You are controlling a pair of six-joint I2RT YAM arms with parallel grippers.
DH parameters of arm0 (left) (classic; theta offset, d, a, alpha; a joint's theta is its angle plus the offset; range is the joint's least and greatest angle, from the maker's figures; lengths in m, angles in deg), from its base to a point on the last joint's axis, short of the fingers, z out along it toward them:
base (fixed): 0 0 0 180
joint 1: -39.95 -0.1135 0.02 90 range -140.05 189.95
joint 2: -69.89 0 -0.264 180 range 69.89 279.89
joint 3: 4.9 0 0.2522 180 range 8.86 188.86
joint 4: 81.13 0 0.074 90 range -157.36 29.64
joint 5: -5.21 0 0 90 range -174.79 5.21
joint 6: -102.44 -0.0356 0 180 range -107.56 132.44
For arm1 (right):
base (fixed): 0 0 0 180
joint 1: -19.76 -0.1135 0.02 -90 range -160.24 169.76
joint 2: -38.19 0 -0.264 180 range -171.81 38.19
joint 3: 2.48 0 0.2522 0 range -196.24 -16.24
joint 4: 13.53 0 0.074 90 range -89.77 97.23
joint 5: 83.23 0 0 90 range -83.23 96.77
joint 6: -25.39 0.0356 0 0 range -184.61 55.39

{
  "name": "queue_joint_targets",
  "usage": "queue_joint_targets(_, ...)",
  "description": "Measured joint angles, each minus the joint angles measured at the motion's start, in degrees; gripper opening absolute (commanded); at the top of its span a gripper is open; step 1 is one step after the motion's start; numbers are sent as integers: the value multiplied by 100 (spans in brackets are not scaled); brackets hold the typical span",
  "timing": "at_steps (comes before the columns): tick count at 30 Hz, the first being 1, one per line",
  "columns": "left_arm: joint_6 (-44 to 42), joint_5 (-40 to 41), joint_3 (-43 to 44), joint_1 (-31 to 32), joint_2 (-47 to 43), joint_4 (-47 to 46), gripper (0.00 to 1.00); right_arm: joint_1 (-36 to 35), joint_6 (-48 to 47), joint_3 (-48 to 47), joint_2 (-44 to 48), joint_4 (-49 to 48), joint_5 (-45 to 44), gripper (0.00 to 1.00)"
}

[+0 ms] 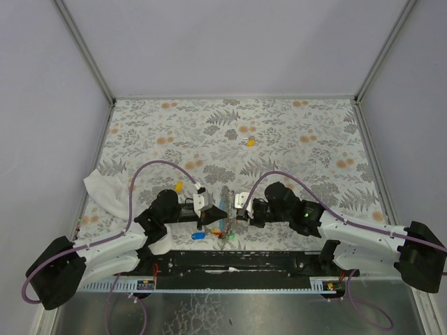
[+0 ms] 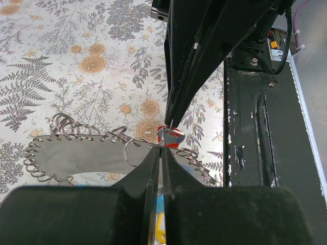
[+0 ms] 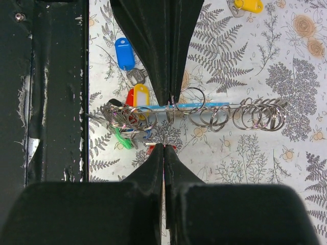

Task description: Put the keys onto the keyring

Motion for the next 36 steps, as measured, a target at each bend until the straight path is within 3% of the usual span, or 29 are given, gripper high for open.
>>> queue_joint_targets(36,7,157,59,0,79,-50,0,0,199,-42,-94,-245,-55,0)
